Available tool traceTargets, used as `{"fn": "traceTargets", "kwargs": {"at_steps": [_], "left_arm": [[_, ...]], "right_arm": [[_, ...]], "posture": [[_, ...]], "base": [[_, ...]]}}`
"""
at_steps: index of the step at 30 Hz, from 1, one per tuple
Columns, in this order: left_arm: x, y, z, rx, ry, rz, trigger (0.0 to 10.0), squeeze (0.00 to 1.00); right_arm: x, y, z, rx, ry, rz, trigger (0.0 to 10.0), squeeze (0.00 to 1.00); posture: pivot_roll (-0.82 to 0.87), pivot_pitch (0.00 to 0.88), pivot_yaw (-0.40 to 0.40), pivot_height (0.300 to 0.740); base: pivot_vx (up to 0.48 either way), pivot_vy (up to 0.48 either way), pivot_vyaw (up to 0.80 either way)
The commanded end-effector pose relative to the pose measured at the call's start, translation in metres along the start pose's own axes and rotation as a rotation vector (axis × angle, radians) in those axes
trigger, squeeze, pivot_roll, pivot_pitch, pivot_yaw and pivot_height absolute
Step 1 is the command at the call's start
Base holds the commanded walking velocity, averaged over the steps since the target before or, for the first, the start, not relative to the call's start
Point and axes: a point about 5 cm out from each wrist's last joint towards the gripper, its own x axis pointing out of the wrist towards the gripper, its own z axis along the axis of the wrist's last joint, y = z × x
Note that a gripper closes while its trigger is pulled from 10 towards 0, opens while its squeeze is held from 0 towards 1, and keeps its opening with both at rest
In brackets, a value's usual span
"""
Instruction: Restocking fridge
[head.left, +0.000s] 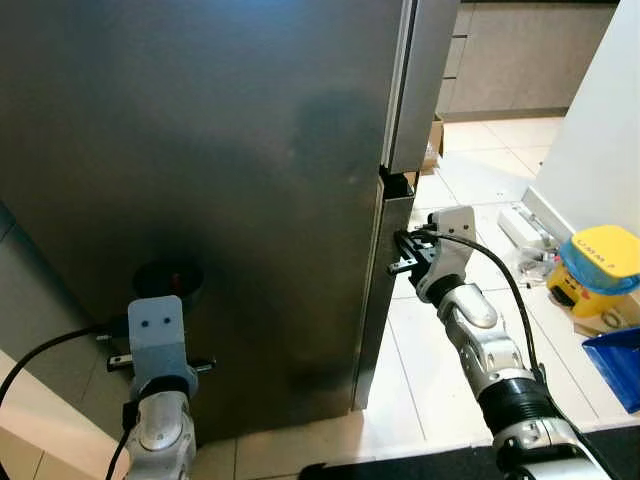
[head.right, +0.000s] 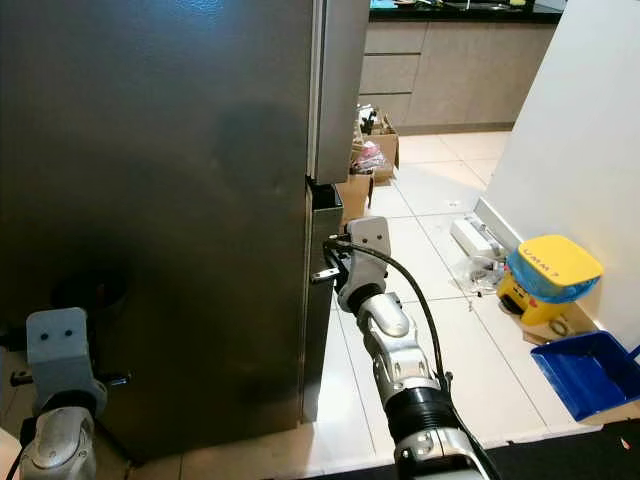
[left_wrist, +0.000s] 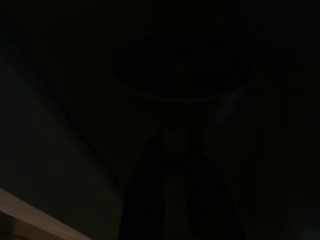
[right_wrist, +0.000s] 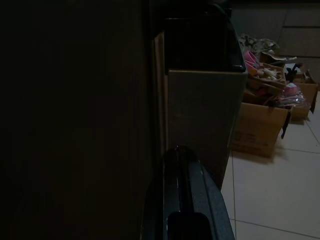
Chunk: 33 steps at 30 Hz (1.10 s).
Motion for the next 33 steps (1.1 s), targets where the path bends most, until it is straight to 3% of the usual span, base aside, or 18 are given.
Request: {"fn": "traceTargets", "kwargs": {"at_steps": [1, 13, 23, 33], "left_arm": [[-0.001, 0.003, 0.002, 0.022, -0.01, 0.007, 10.0, 0.0], [0.0, 0.003, 0.009, 0.021, -0.025, 0.005, 10.0, 0.0], [-0.006, 0.018, 0.018, 0.044, -0.041, 0.026, 10.0, 0.0], [-0.023, 0.03, 0.023, 0.101, -0.031, -0.007, 10.0, 0.0]], "right_arm": [[0.002, 0.001, -0.001, 0.0, 0.008, 0.011, 10.0, 0.0], [0.01, 0.002, 0.003, 0.01, 0.015, 0.055, 10.0, 0.0], [0.017, -0.01, 0.012, -0.004, 0.003, 0.013, 10.0, 0.0], [0.023, -0.017, 0.021, 0.013, -0.005, 0.027, 10.0, 0.0]], "posture": [[-0.03, 0.114, 0.018, 0.74], [0.01, 0.134, 0.024, 0.74], [0.07, 0.169, 0.046, 0.74], [0.11, 0.199, 0.073, 0.74]], "base": [[0.0, 0.0, 0.0], [0.0, 0.0, 0.0], [0.0, 0.0, 0.0], [0.0, 0.0, 0.0]]}}
